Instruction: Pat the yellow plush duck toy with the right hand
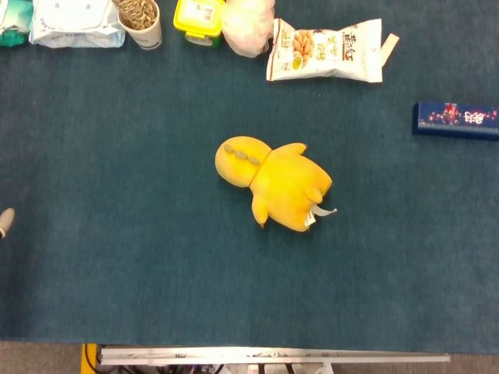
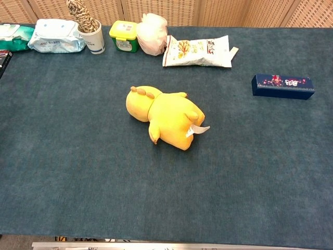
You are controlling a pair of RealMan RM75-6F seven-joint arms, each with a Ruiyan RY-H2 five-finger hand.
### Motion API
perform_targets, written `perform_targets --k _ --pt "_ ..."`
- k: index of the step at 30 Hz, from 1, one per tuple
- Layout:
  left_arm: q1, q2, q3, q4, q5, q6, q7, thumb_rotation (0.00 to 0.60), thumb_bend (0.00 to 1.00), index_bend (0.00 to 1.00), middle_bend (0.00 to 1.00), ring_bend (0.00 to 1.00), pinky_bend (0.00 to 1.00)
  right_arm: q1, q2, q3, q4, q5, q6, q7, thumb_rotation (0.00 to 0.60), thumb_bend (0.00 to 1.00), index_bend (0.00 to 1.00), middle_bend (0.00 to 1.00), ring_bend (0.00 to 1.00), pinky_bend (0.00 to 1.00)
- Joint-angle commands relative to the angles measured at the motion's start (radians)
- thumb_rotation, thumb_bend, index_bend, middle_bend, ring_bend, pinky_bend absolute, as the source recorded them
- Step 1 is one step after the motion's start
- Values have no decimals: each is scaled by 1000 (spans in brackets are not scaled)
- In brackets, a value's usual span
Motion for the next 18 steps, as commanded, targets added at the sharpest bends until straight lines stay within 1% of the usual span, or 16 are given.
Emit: perform_targets --k 1,9,14,16,18 --pt "0 0 0 1 -1 0 -1 600 220 267 263 235 158 8 3 -2 -6 -10 -7 1 600 351 342 363 305 387" --pt "0 0 0 1 0 0 -3 600 220 267 263 235 158 42 0 -6 -23 -56 -26 -8 600 350 342 363 305 387" --pt "0 1 1 1 5 0 -6 600 220 267 263 235 158 95 -7 -17 -47 -119 -77 -31 600 346 342 363 305 387" --pt "0 1 2 1 7 0 -5 600 220 267 263 235 158 123 -13 -19 -60 -141 -107 -50 600 321 342 363 303 377" --pt "1 1 3 1 7 1 -4 600 220 267 263 235 158 150 -24 -20 -73 -160 -137 -65 600 286 342 363 288 342"
